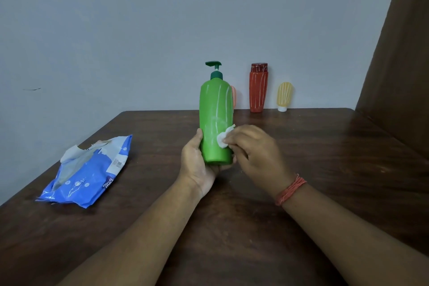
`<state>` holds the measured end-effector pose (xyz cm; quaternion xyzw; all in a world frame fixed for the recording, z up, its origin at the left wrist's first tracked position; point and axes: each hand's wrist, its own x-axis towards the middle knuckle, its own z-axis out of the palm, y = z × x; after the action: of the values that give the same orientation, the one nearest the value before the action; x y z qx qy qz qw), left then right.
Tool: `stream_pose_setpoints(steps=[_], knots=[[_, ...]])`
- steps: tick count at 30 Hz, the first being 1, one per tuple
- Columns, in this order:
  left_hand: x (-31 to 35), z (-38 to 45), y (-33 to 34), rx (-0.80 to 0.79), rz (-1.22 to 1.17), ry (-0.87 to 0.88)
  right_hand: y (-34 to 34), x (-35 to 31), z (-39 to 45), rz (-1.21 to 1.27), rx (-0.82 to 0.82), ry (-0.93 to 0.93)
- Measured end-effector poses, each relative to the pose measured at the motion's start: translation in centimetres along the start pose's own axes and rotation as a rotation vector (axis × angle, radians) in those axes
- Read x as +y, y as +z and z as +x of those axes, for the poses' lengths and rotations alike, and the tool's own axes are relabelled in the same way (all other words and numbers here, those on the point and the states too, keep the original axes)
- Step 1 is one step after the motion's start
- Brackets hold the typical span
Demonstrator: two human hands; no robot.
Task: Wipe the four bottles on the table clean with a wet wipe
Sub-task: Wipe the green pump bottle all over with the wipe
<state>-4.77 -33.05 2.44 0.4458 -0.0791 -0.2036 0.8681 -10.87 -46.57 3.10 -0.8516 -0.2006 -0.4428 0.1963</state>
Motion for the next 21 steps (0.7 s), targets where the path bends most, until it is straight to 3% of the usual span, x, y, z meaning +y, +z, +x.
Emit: stream_pose_setpoints(steps=[5, 9, 14, 18, 21], knots=[[0.2, 0.2, -0.39, 0.023, -0.068, 0.056, -0.29, -0.6, -0.33, 0.057, -0.105, -0.134], [0.03, 0.37, -0.39, 0.032, -0.068, 0.063, -0.33, -0.13, 0.04, 0.071, -0.003, 0.007], [0.32, 0.55, -0.73, 0.06, -0.117, 0.063, -0.76, -0.06, -0.28, 0.167, -0.15, -0.043], [0.01, 0.51, -0.52, 0.058, -0.111, 0.022, -0.29, 0.35, -0.16, 0.172, 0.007, 0.116], [0.05, 0.4, -0.42, 0.038, -0.112, 0.012, -0.77, 0.25, -0.38, 0.246, -0.041, 0.126]])
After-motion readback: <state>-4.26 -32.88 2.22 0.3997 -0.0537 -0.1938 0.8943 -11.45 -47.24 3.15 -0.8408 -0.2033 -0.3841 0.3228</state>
